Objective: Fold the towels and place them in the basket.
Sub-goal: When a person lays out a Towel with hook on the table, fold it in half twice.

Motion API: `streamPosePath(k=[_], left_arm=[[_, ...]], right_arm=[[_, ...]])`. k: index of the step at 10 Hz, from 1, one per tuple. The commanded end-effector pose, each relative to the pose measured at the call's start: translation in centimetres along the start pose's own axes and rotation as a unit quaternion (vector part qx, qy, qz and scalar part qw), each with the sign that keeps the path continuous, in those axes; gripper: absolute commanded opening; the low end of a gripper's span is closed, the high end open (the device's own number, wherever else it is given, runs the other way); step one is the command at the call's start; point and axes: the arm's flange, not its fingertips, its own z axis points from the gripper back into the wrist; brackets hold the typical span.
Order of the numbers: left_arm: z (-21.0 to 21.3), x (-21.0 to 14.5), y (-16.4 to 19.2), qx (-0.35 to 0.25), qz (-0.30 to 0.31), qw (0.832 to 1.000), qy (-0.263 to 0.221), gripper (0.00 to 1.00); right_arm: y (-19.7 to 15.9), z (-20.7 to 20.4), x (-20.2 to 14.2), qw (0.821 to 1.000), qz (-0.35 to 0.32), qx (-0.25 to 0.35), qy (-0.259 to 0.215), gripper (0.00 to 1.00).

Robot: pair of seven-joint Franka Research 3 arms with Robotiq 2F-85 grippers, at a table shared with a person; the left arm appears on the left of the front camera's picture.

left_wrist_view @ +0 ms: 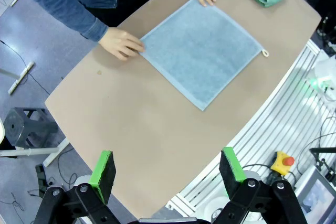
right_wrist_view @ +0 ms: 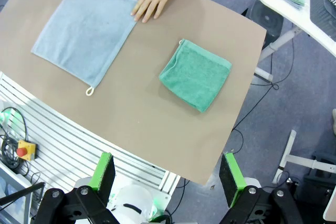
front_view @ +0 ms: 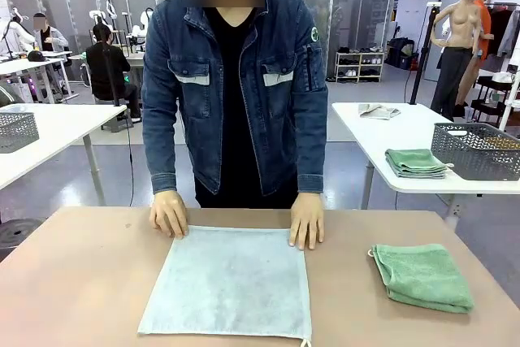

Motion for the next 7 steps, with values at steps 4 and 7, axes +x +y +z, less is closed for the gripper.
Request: streamPosePath(k=[4,7], left_arm=[[0.05,0.09,-0.04,0.008,0.008,1.000,0.002,1.00],[0.05,0.09,-0.04,0.008,0.008,1.000,0.002,1.00]], right_arm=[[-0.14,-0.05,0.03,1.000,-0.003,-0.003,0.002,1.00],[-0.14,-0.05,0.03,1.000,-0.003,-0.003,0.002,1.00]])
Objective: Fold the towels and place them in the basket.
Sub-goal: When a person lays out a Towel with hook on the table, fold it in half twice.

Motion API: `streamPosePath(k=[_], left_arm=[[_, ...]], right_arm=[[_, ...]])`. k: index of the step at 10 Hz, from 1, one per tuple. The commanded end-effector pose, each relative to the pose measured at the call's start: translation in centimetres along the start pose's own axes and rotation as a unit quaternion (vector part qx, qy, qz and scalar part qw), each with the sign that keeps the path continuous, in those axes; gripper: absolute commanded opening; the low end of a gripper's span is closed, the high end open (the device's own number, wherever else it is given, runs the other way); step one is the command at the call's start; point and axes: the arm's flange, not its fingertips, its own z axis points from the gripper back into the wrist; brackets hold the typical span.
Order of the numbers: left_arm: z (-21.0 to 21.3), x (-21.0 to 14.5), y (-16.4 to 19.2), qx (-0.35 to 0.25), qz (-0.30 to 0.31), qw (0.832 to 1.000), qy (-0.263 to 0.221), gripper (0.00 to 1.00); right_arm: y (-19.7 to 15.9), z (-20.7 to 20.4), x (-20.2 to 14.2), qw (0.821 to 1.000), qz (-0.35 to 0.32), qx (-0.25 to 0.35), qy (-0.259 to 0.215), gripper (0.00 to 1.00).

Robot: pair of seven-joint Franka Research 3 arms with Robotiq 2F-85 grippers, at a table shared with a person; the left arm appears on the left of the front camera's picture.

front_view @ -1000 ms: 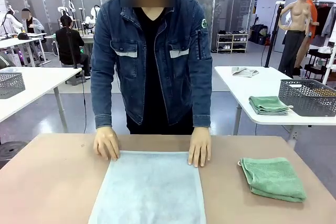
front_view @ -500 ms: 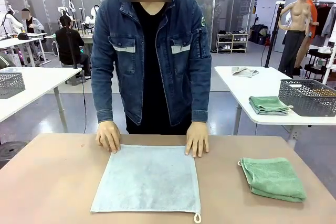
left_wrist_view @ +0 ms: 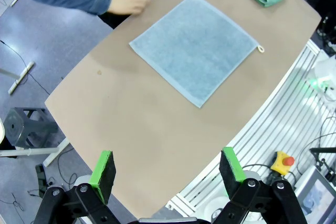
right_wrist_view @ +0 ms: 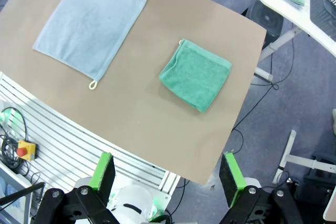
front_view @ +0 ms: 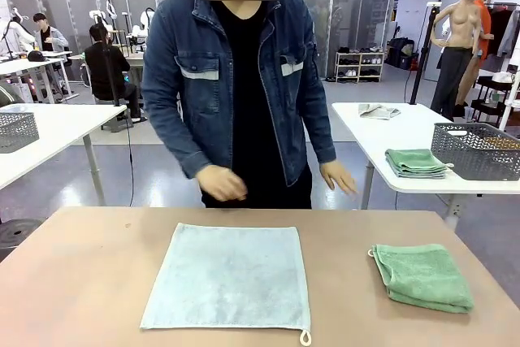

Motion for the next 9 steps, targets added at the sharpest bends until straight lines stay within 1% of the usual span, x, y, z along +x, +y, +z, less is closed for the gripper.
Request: streamPosePath(k=[1,5,6,7,8,9], left_arm=[[0.1,0.1,0.0,0.008,0.008,1.000,0.002,1.00],[0.1,0.1,0.0,0.008,0.008,1.000,0.002,1.00],[0.0,0.0,0.0,0.000,0.000,1.000,0.000,1.00],[-0.4,1.0,-1.6,0.005,-0.076,0.997,0.024,1.00],[-1.2,1.8,-3.3,0.010,-0.140,0.990,0.033,1.00],[-2.1,2.2,-4.6,0.007,-0.188,0.982,0.034,1.00]], right_arm=[[-0.1,0.0,0.0,1.000,-0.003,-0.003,0.002,1.00],[-0.1,0.0,0.0,1.000,-0.003,-0.003,0.002,1.00],[0.0,0.0,0.0,1.000,0.000,0.000,0.000,1.00],[2.7,-0.4,0.2,0.998,0.066,-0.016,-0.001,1.00],[5.6,-1.2,0.4,0.989,0.144,-0.015,-0.005,1.00],[8.7,-2.2,0.6,0.975,0.222,-0.033,-0.003,1.00]])
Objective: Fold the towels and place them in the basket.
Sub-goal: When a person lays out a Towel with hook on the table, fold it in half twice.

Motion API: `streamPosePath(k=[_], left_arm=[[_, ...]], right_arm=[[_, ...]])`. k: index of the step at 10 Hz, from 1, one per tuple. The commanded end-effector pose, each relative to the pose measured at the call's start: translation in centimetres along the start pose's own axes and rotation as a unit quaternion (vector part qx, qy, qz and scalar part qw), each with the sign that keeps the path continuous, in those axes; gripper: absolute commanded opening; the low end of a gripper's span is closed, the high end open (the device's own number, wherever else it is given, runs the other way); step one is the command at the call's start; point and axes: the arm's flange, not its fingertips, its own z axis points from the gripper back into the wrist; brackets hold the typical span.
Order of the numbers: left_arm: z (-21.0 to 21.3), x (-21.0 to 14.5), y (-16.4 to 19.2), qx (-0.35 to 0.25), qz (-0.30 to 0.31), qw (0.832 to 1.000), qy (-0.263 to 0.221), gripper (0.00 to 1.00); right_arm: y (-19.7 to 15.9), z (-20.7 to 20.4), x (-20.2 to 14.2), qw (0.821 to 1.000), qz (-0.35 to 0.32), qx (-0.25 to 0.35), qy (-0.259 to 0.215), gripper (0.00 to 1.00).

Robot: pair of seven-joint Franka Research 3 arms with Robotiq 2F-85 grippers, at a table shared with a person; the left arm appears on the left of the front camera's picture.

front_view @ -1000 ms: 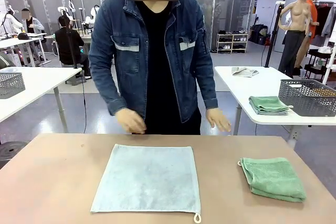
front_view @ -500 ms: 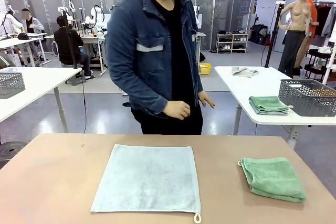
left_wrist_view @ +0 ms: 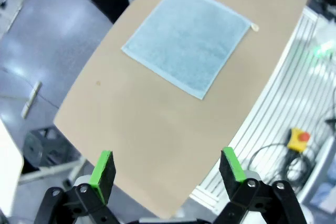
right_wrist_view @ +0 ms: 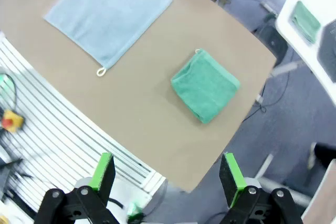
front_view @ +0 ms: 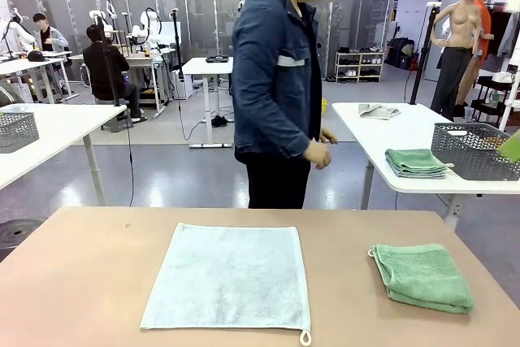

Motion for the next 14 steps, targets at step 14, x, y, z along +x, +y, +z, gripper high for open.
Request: streamPosePath(k=[14], left_arm=[[-19.5,-1.4,-8.6,-0.040,-0.230,0.967,0.108,1.00]], right_arm=[[15.8,-19.9,4.8,0.927,0.356,0.060,0.099,1.00]])
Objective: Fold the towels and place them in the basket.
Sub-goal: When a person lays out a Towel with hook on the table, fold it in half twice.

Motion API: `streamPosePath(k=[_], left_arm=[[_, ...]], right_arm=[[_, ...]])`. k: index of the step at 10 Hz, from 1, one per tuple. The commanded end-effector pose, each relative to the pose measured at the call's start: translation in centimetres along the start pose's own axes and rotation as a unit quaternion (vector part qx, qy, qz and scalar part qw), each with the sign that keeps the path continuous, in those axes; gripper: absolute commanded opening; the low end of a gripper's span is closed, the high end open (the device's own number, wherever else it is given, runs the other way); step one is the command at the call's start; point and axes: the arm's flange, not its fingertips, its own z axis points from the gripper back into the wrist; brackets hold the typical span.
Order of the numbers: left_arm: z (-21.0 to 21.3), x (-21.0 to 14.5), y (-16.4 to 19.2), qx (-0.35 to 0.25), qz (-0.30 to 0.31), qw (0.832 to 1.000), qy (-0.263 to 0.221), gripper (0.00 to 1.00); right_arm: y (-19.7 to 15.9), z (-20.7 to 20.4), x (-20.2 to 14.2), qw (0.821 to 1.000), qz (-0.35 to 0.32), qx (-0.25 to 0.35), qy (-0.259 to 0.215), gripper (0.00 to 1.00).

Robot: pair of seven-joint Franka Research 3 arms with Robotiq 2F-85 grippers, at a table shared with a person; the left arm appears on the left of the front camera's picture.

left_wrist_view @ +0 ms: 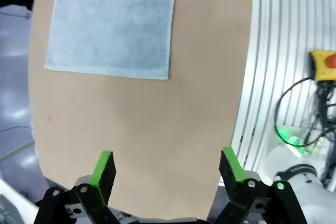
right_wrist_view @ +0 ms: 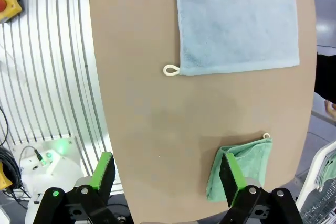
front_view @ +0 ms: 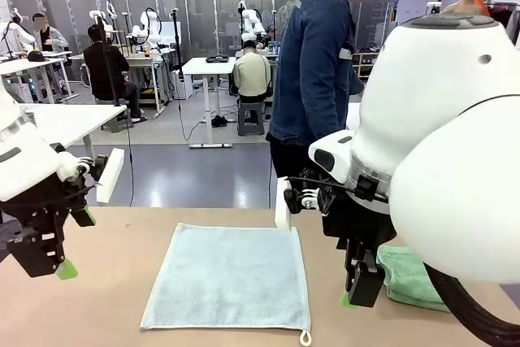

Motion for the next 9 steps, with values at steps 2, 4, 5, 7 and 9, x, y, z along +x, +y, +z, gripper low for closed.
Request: streamPosePath(k=[2,4,5,7,9], left_arm=[[0.2,-0.2,0.0,-0.001,0.005,1.000,-0.005,1.00],[0.2,-0.2,0.0,-0.001,0.005,1.000,-0.005,1.00],[0.1,-0.2,0.1,-0.002,0.001,1.000,-0.004,1.00],[-4.3,1.5,1.5,-0.046,-0.019,0.998,0.026,1.00],[-7.5,2.6,1.4,-0.042,-0.022,0.999,0.012,1.00]], right_arm=[[0.1,0.0,0.0,1.000,0.004,0.001,0.000,1.00],[0.1,0.0,0.0,1.000,0.004,0.001,0.000,1.00],[0.1,0.0,0.0,1.000,0.004,0.001,0.000,1.00],[-0.1,-2.5,1.6,0.999,0.017,-0.016,0.037,1.00],[-0.3,-5.5,2.9,0.999,0.032,0.004,0.044,1.00]])
